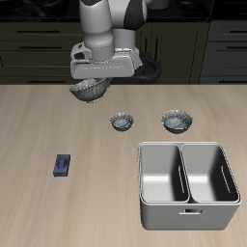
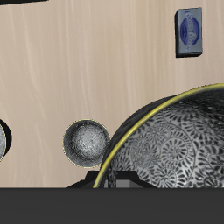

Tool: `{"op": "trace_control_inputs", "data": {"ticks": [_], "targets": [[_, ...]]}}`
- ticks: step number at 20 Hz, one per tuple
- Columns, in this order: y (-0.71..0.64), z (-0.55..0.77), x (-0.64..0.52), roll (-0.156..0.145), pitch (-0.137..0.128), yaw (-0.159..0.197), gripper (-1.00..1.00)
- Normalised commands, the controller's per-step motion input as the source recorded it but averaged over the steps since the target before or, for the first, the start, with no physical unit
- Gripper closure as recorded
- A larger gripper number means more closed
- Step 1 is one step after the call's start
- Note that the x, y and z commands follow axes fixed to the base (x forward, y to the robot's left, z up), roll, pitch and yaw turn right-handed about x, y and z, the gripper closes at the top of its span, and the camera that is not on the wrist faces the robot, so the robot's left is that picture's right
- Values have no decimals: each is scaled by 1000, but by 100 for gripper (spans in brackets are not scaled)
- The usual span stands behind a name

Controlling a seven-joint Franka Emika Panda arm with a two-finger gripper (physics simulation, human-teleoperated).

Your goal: Place the largest bowl in the left side of the drainer

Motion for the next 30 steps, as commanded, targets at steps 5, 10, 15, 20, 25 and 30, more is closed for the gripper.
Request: {"op": "trace_control_inputs", "data": {"ticks": [5, 10, 15, 20, 25, 30], "targets": [[196, 146, 88, 2, 0, -8, 100], [132, 202, 17, 3, 1, -27, 100], [121, 239, -25, 1, -30, 4, 100], [108, 91, 66, -12, -2, 12, 100], [207, 24, 171, -14, 14, 25, 100], [238, -29, 210, -6, 16, 21, 100]]}}
